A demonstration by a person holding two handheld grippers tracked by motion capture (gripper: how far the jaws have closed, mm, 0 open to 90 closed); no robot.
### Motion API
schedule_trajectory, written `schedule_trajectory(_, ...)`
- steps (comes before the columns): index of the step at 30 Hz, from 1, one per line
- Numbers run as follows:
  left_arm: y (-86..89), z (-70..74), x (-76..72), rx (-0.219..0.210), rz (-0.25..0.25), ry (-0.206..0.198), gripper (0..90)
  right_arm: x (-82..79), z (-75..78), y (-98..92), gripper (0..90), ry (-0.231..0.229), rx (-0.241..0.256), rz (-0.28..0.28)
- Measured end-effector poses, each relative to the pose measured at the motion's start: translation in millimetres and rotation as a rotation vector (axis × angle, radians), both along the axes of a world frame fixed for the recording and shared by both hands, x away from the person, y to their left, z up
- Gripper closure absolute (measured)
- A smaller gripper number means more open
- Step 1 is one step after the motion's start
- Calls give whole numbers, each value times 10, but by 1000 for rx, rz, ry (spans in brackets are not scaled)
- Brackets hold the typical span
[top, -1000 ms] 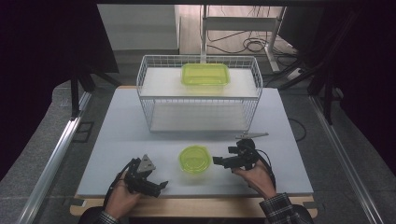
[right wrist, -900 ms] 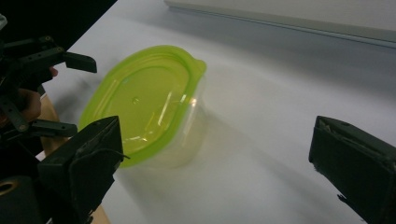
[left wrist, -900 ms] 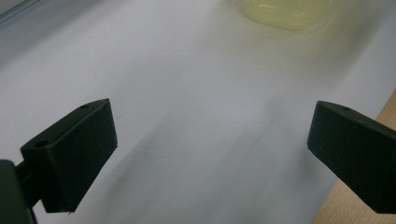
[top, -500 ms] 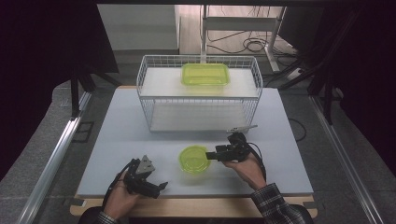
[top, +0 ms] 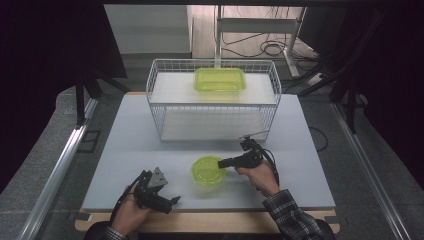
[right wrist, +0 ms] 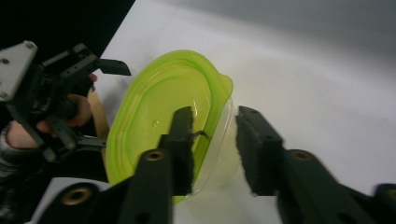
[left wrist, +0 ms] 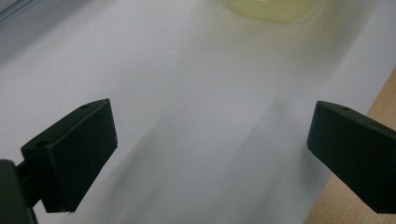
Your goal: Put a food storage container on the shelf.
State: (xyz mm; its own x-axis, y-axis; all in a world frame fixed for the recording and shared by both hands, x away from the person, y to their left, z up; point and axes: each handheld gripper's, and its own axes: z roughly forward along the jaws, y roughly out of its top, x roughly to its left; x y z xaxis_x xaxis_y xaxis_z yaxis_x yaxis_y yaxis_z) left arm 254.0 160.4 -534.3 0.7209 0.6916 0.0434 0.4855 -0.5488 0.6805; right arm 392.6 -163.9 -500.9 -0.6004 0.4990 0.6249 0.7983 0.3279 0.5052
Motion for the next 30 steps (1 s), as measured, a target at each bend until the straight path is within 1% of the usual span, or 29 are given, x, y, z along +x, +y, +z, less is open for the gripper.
schedule_trajectory(1,0,0,0,0,0,0,13,0,0,0,728,0,0,0)
schedule_trajectory(3,-1,0,-1,3,-1,-1,13,24,-18,-11,766,46,25,0)
schedule_trajectory(4,-1,-1,-1,5,-1,-2,13,39,-27,-19,801,78,47,-1)
schedule_trajectory(5,-1,-1,-1,5,-1,-2,13,39,-27,-19,801,78,47,-1)
schedule_trajectory(6,0,-1,-1,5,0,-2,13,41,-27,-17,805,90,46,-1)
schedule_trajectory(7,2,0,-1,4,1,-3,13,46,-34,-17,810,115,60,-6)
schedule_trajectory(10,5,1,-1,3,2,-4,13,43,-28,-19,812,121,60,-9)
schedule_trajectory(12,8,3,-1,1,4,-5,13,36,-17,-27,813,119,67,-13)
schedule_trajectory(13,10,5,0,-1,5,-6,13,32,7,-40,813,119,84,-16)
schedule_trajectory(15,17,9,0,-4,7,-8,13,30,26,-49,813,119,94,-18)
schedule_trajectory(16,19,11,0,-5,8,-9,13,25,72,-64,813,102,100,-26)
schedule_trajectory(17,22,13,0,-7,11,-10,13,25,72,-64,813,102,100,-26)
schedule_trajectory(18,25,13,1,-8,13,-10,13,23,121,-83,812,87,104,-35)
schedule_trajectory(19,25,13,1,-8,13,-10,13,23,121,-83,812,87,104,-35)
schedule_trajectory(22,24,13,0,-7,12,-11,12,23,188,-123,812,60,116,-50)
schedule_trajectory(23,24,15,-1,-7,12,-11,12,26,232,-155,812,56,127,-65)
schedule_trajectory(25,26,15,0,-6,13,-12,12,28,252,-168,812,50,131,-72)
schedule_trajectory(26,35,18,1,-8,16,-13,13,32,298,-196,812,35,133,-84)
schedule_trajectory(30,59,29,3,-19,28,-19,12,39,394,-239,813,23,150,-101)
